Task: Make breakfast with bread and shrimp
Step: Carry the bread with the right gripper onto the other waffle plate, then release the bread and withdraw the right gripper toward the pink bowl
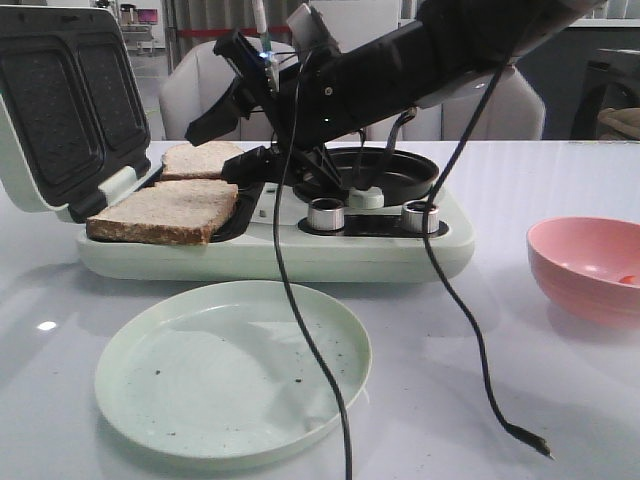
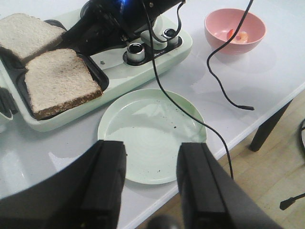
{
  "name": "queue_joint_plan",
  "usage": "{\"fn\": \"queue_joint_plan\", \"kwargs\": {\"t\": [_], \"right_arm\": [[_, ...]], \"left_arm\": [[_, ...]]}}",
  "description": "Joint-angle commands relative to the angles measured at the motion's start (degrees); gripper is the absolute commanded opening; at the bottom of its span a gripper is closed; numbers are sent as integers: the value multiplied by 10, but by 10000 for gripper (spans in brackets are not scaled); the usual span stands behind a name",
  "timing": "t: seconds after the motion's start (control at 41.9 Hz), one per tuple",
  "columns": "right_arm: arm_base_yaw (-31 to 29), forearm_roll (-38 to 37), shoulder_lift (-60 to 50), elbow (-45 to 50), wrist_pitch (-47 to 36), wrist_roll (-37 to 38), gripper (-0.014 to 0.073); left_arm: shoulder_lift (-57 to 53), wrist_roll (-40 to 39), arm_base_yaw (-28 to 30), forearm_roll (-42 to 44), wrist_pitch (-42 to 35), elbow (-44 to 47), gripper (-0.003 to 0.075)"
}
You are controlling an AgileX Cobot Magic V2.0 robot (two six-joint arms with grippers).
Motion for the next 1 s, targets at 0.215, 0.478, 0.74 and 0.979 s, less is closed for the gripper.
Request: {"fn": "queue_joint_plan", "kwargs": {"t": [0.215, 0.478, 0.74, 0.979], "right_arm": [[-20, -238, -175, -21, 6, 73, 392], [-19, -565, -316, 3, 57, 280, 392], [-19, -745, -452, 155, 56, 395, 392], [-19, -752, -566, 319, 16, 397, 392]], "left_arm": [[0, 1, -4, 10, -44, -16, 328], [0, 1, -4, 10, -44, -16, 328], [0, 1, -4, 10, -44, -16, 328], [0, 1, -4, 12, -44, -16, 328]]}}
